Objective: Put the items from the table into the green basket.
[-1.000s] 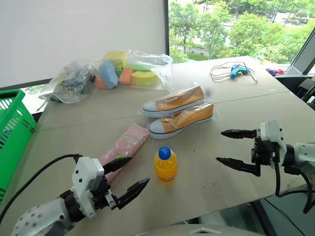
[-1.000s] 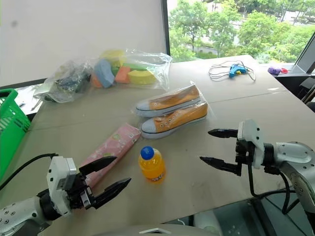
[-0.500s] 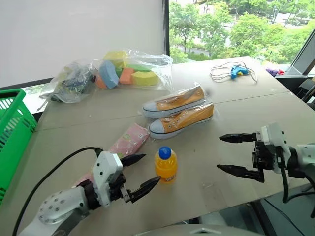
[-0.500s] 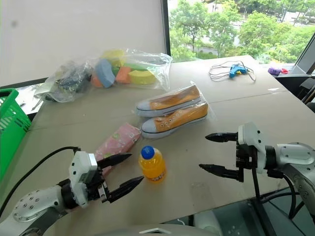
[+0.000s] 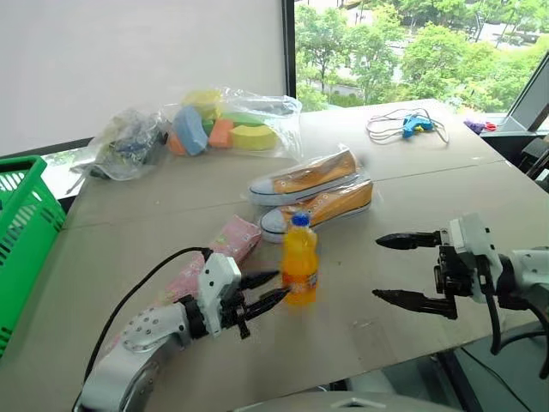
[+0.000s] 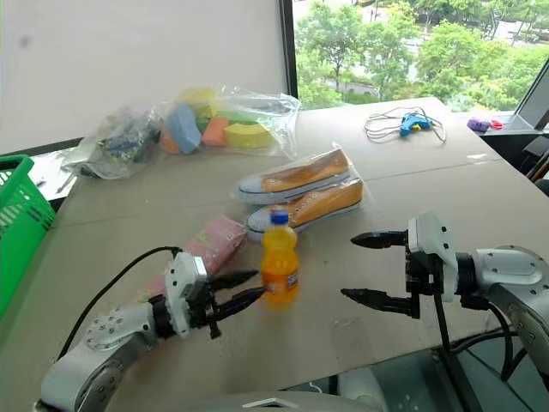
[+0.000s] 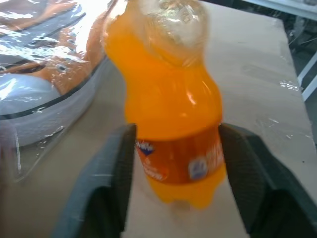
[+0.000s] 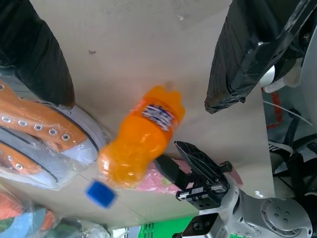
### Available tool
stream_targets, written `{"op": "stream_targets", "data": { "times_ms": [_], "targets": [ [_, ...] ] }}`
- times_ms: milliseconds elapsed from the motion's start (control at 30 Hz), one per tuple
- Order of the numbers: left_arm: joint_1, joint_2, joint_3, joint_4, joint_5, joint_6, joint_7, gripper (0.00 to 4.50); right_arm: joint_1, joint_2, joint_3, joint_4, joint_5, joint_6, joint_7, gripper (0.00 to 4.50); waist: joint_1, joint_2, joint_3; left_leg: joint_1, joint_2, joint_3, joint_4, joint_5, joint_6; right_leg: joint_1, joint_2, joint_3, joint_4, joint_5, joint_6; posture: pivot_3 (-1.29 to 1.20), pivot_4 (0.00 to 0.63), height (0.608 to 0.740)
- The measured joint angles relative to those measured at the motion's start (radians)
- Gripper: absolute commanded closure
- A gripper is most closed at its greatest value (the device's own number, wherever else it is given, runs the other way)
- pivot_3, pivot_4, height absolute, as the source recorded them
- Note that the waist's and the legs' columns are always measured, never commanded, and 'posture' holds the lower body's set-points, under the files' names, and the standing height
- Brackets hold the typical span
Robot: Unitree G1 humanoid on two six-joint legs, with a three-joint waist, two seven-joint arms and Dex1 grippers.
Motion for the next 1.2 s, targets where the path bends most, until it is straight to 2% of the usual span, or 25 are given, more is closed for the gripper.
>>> {"op": "stream_targets", "data": {
  "times_ms": [67, 200, 267, 300, 367, 400, 533, 667, 700, 767, 900, 1067, 1100, 1167, 1200],
  "targets": [
    [-0.011, 0.000, -0.002, 0.015, 0.001, 0.000, -0.013, 4.49, 0.000, -0.002, 0.000, -0.006, 0.000, 0.004, 0.000, 0.00, 0.000, 0.000, 0.000, 0.000, 0.000, 0.000, 0.000, 0.000, 0.000, 0.000, 0.000, 0.000, 0.000, 0.000, 0.000, 0.00, 0.000, 0.740],
    [-0.021, 0.000, -0.002, 0.025, 0.001, 0.005, -0.020, 4.49, 0.000, -0.002, 0.006, -0.018, -0.002, 0.007, -0.006, 0.00, -0.003, 0.000, 0.000, 0.001, 0.000, 0.000, 0.000, 0.000, 0.000, 0.000, 0.000, 0.000, 0.000, 0.000, 0.000, 0.00, 0.000, 0.740],
    [-0.024, -0.004, 0.005, 0.024, -0.029, 0.037, -0.004, 4.01, 0.000, -0.002, 0.019, -0.018, -0.003, 0.008, -0.016, 0.00, -0.006, 0.000, 0.000, 0.000, 0.000, 0.000, 0.000, 0.000, 0.000, 0.000, 0.000, 0.000, 0.000, 0.000, 0.000, 0.00, 0.000, 0.740],
    [-0.036, -0.013, 0.024, 0.013, -0.099, 0.113, 0.036, 3.77, 0.000, -0.002, 0.026, -0.018, -0.005, 0.009, -0.020, 0.00, -0.008, 0.000, 0.000, 0.000, 0.000, -0.001, 0.000, 0.000, 0.000, 0.000, 0.000, 0.000, 0.000, 0.000, 0.000, 0.01, 0.000, 0.740],
    [-0.058, -0.011, 0.048, -0.007, -0.181, 0.194, 0.076, 2.95, -0.001, -0.002, 0.030, -0.018, -0.010, 0.009, -0.021, 0.00, -0.009, 0.000, 0.000, 0.000, 0.000, -0.002, 0.000, 0.000, 0.000, 0.000, 0.000, -0.001, 0.001, 0.002, 0.003, 0.01, 0.000, 0.740],
    [-0.072, -0.008, 0.057, -0.020, -0.215, 0.228, 0.093, 2.41, -0.001, -0.002, 0.033, -0.018, -0.014, 0.009, -0.021, 0.00, -0.009, -0.001, 0.000, 0.000, 0.000, -0.002, 0.001, 0.000, 0.000, 0.000, 0.000, -0.001, 0.001, 0.002, 0.004, 0.01, 0.000, 0.740],
    [-0.244, 0.006, 0.092, -0.091, -0.409, 0.437, 0.270, 0.54, -0.038, -0.010, 0.087, 0.013, -0.082, 0.037, -0.074, 0.00, -0.009, -0.002, -0.001, 0.001, 0.000, -0.002, 0.002, 0.000, 0.000, 0.001, 0.000, 0.000, 0.003, 0.003, 0.005, 0.02, 0.000, 0.740],
    [-0.323, 0.057, 0.087, -0.110, -0.469, 0.560, 0.353, 0.54, -0.114, -0.002, 0.117, 0.119, -0.104, 0.247, -0.235, 0.00, -0.022, -0.002, -0.001, 0.000, -0.002, 0.002, 0.002, 0.000, 0.000, 0.001, 0.000, 0.005, 0.006, 0.003, 0.004, 0.00, 0.000, 0.740],
    [-0.327, 0.066, 0.085, -0.113, -0.470, 0.572, 0.361, 0.54, -0.158, 0.040, 0.106, 0.157, -0.073, 0.349, -0.299, 0.00, -0.025, -0.002, -0.001, 0.001, -0.002, 0.004, 0.001, 0.000, 0.000, 0.001, 0.001, 0.006, 0.007, 0.002, 0.004, 0.00, 0.000, 0.740],
    [-0.323, 0.066, 0.079, -0.116, -0.466, 0.572, 0.361, 0.54, -0.203, 0.098, 0.107, 0.184, -0.060, 0.438, -0.372, 0.00, -0.027, -0.002, -0.001, 0.001, -0.002, 0.005, 0.001, 0.000, 0.000, 0.000, 0.002, 0.009, 0.009, 0.001, 0.002, 0.01, 0.000, 0.740],
    [-0.258, 0.113, 0.089, -0.140, -0.377, 0.462, 0.267, 0.54, -0.267, 0.211, 0.138, 0.222, -0.080, 0.564, -0.525, 0.00, -0.025, -0.002, -0.002, 0.002, -0.002, 0.009, 0.000, 0.000, -0.001, -0.001, 0.004, 0.013, 0.011, 0.000, 0.000, 0.03, 0.000, 0.740],
    [-0.196, 0.119, 0.172, -0.167, -0.342, 0.324, 0.166, 0.54, -0.275, 0.263, 0.224, 0.284, -0.148, 0.603, -0.604, 0.00, -0.021, -0.002, -0.002, 0.001, 0.000, 0.013, 0.001, 0.000, -0.001, -0.003, 0.003, 0.016, 0.011, 0.000, 0.000, 0.07, 0.000, 0.740],
    [-0.177, 0.133, 0.190, -0.167, -0.326, 0.299, 0.145, 0.44, -0.277, 0.274, 0.231, 0.313, -0.166, 0.603, -0.621, 0.52, -0.020, -0.002, -0.001, 0.002, 0.000, 0.014, 0.001, 0.000, -0.001, -0.003, 0.003, 0.016, 0.011, 0.000, 0.000, 0.07, 0.000, 0.740],
    [-0.150, 0.152, 0.204, -0.167, -0.301, 0.271, 0.118, 0.44, -0.289, 0.272, 0.250, 0.335, -0.198, 0.578, -0.624, 1.12, -0.019, -0.002, -0.002, 0.003, -0.001, 0.014, 0.001, 0.000, -0.001, -0.002, 0.002, 0.017, 0.011, 0.000, 0.001, 0.08, 0.000, 0.740],
    [-0.141, 0.152, 0.206, -0.169, -0.297, 0.259, 0.107, 0.44, -0.296, 0.262, 0.266, 0.347, -0.214, 0.556, -0.620, 1.27, -0.019, -0.002, -0.002, 0.003, -0.001, 0.015, 0.001, 0.000, 0.000, -0.002, 0.001, 0.017, 0.010, 0.000, 0.001, 0.08, 0.000, 0.740]
  ]
}}
